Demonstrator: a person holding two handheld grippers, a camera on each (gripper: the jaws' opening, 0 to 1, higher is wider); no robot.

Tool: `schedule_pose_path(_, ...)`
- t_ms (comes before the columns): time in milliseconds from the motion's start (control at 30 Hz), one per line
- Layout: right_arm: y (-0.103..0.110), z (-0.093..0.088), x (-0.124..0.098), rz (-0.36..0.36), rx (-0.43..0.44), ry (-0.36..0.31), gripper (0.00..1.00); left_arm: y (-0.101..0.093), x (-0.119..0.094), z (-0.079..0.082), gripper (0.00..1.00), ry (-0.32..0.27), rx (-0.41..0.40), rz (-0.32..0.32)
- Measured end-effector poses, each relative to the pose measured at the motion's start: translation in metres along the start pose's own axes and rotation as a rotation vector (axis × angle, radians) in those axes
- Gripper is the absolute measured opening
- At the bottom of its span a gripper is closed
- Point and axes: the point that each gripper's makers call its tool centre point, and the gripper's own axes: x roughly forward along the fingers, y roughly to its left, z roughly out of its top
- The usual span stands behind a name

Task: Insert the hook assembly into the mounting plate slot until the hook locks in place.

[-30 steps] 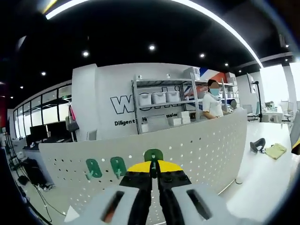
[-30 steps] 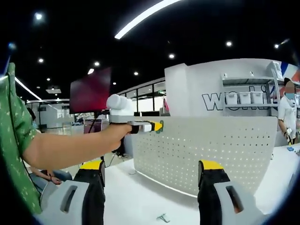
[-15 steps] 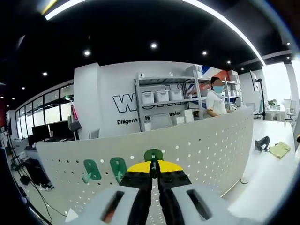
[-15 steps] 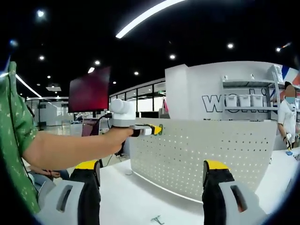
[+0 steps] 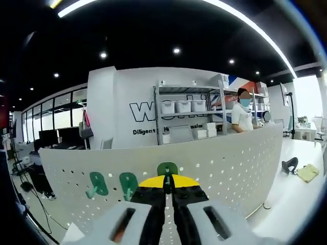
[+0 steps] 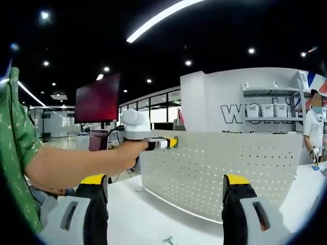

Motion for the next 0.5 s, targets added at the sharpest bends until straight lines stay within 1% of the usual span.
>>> schedule_pose_path(233,-0.0012,-0.0023,0.0009,0.006,0.008,0.004,0.95,0.0016,0.0057,-0.0002,0.03,-0.006,-0.026,0.03)
schedule_pose_path(500,-0.0041,-0.0051,0.0,0.008,0.016,0.009,0.94,0.0043,0.0077,0.0008,0.03,-0.009,-0.018,0.05)
